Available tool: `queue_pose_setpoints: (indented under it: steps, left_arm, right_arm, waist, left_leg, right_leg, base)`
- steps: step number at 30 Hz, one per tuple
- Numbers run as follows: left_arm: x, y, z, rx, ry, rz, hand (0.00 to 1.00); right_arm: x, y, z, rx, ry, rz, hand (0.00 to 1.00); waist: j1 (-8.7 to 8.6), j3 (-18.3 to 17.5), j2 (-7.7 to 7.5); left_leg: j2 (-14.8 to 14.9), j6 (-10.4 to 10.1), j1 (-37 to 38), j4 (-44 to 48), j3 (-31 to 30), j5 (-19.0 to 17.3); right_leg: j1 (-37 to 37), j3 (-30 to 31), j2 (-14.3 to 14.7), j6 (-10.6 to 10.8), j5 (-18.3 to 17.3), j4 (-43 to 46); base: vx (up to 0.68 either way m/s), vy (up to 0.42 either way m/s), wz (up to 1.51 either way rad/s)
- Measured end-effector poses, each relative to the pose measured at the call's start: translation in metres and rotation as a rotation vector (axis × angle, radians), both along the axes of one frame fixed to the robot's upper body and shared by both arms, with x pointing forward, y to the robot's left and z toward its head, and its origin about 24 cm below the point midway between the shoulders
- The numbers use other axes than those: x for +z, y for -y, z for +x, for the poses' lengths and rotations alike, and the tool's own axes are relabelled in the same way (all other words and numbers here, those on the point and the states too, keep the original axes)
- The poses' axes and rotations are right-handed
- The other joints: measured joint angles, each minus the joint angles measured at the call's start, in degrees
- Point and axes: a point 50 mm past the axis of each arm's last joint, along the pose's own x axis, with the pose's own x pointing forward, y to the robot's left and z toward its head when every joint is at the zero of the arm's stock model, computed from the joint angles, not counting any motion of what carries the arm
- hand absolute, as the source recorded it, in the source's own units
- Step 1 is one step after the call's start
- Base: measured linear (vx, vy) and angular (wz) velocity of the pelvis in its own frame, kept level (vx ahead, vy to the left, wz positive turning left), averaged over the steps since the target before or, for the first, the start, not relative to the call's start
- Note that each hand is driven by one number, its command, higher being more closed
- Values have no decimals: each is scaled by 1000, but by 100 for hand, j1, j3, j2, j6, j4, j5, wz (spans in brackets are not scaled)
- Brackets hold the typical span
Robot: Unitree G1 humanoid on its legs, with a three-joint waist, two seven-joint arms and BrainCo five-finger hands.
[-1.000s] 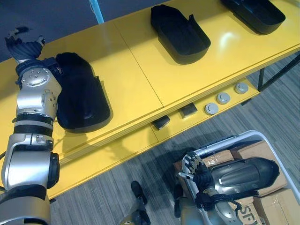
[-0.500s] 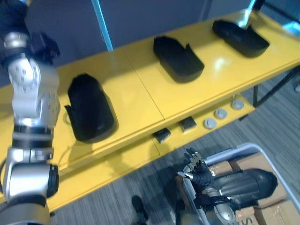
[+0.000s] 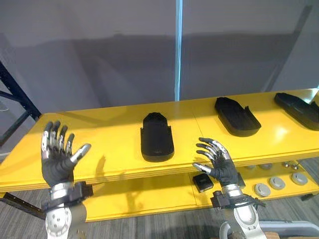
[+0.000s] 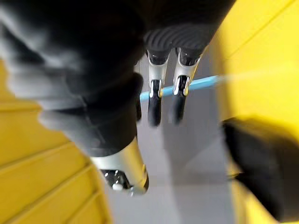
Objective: Walk over and take plastic housings, then place them on the shelf
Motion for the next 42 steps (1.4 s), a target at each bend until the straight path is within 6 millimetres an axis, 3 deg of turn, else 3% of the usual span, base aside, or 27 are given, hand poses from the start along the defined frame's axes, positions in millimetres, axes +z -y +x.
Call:
queue_pose_setpoints:
  steps: [3, 7, 11, 17, 27, 39, 40, 42]
  left_arm:
    - [-26, 22, -9, -116, -125, -33, 0]
    - [-36, 37, -8, -220, -162, -27, 0]
    - [-42, 41, 0, -239, -174, -40, 0]
    - [-30, 49, 17, -267, -88, -62, 0]
    - [-35, 48, 18, -249, -105, -103, 0]
    - [-34, 51, 18, -290, -87, -96, 0]
    - [-33, 51, 18, -295, -84, -95, 0]
    - [-32, 53, 18, -308, -73, -92, 0]
  right_arm:
    - [-15, -19, 2, 79, -80, 12, 100]
    - [-36, -39, 21, 107, -181, -6, 100]
    - [-20, -45, 48, 114, -128, -30, 100]
    - [2, -57, 74, 127, -73, -26, 100]
    - [14, -64, 84, 81, -42, -43, 100]
    - [18, -60, 87, 15, -10, -88, 100]
    - [19, -59, 87, 10, -4, -87, 0]
    - [35, -48, 76, -10, 69, -60, 0]
  waist:
    - [144, -1, -5]
    - [179, 11, 9]
    - [374, 296, 101]
    - [387, 871, 297]
    - [382, 1085, 328]
    - [346, 1143, 319]
    - [341, 1144, 317]
    - [290, 1141, 297]
  left_leg:
    - [1, 2, -27, 0, -78, 3]
    - [33, 1, -272, 1, -142, 16]
    - [111, 59, -649, 5, -185, 248]
    - [80, 99, -893, 26, -282, 372]
    - [-8, 76, -917, 25, -323, 375]
    - [-17, 60, -850, 6, -274, 355]
    - [-17, 55, -824, 6, -258, 347]
    - [3, 67, -667, 16, -119, 288]
  right_leg:
    - [12, -66, 19, 2, 0, -19]
    - [-101, -325, 68, -14, 13, -76]
    - [-506, -350, 121, -43, 24, 86]
    - [-843, -375, 45, -42, -33, 358]
    - [-1058, -379, -158, -52, -329, 861]
    - [-1043, -331, -194, -44, -348, 914]
    - [-1022, -316, -194, -30, -338, 901]
    - [-882, -215, -162, -41, -307, 787]
  base:
    - [-3, -41, 10]
    - [-13, -50, 33]
    - [-10, -38, 7]
    - [-3, -4, 5]
    - [0, -4, 2]
    - [-1, -1, -1]
    - [9, -6, -11]
    - [15, -6, -29]
